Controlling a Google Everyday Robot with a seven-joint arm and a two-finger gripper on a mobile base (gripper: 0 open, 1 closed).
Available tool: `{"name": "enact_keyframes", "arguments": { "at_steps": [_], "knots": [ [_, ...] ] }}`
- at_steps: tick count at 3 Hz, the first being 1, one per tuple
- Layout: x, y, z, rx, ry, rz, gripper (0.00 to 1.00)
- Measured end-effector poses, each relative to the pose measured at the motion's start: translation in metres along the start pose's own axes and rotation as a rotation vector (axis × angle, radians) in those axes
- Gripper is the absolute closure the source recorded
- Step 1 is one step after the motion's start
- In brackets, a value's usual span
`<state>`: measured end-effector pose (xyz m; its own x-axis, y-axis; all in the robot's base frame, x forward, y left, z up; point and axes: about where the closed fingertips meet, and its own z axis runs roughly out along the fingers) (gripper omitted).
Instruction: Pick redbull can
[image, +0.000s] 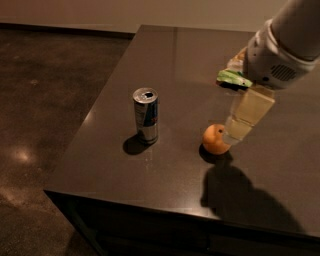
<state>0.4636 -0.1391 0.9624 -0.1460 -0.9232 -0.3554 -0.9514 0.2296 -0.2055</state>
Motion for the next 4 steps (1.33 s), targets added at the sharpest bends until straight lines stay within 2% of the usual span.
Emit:
{"name": "enact_keyframes", "arguments": {
  "at_steps": [2, 4],
  "knots": [
    [-0.065, 0.003, 0.054, -0.035, -0.144, 0.014, 0.0],
    [-0.114, -0.001, 0.089, -0.058, -0.261, 0.044, 0.0]
  ]
}}
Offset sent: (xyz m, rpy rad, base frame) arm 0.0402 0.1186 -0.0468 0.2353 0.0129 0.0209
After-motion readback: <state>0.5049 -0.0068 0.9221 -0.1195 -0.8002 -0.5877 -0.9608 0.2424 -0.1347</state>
